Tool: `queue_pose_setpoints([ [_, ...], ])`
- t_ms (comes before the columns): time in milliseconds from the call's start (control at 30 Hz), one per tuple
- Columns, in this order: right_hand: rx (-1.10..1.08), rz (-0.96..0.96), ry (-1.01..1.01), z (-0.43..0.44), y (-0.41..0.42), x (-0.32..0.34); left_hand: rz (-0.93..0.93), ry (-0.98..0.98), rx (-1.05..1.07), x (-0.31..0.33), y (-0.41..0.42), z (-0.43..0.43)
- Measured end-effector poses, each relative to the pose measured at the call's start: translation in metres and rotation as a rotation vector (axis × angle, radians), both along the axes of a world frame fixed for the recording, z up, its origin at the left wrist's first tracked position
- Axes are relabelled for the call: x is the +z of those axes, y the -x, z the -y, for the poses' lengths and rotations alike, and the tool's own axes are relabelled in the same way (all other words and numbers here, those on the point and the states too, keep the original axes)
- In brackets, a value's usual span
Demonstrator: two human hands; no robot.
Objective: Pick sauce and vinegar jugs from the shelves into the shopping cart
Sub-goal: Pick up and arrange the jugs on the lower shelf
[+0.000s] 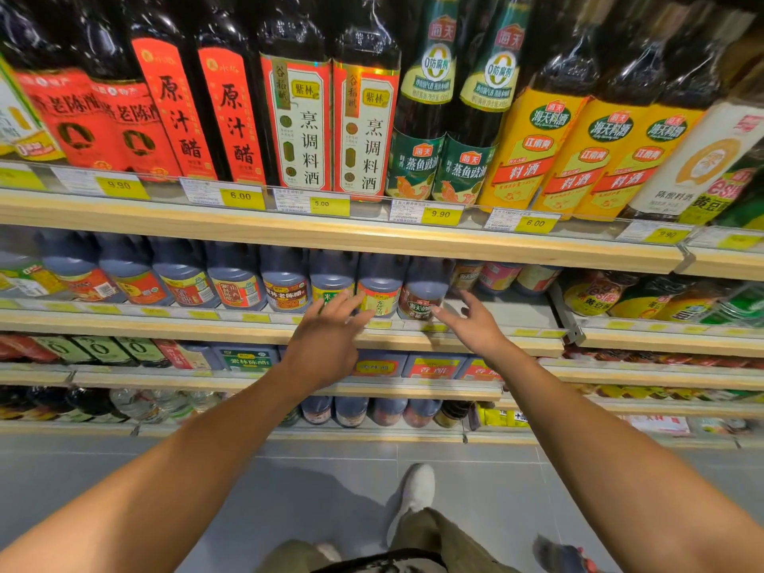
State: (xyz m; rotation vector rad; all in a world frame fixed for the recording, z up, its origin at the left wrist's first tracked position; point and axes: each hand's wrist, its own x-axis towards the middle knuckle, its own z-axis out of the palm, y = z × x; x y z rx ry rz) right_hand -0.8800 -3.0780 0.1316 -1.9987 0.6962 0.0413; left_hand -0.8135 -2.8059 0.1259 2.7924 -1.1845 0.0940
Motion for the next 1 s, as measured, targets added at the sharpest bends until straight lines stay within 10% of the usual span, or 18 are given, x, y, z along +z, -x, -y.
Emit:
queue_pose_setpoints([
  [700, 0.135, -0.068, 0.805, 0.078, 0.197, 0.013, 0.083, 0.027, -0.316, 0.002, 0.105, 0.108],
  [1000, -0.045, -0.22, 0.74, 0.132, 0.378, 0.004, 0.004, -0.008, -0.471, -0.007, 0.236, 0.191],
])
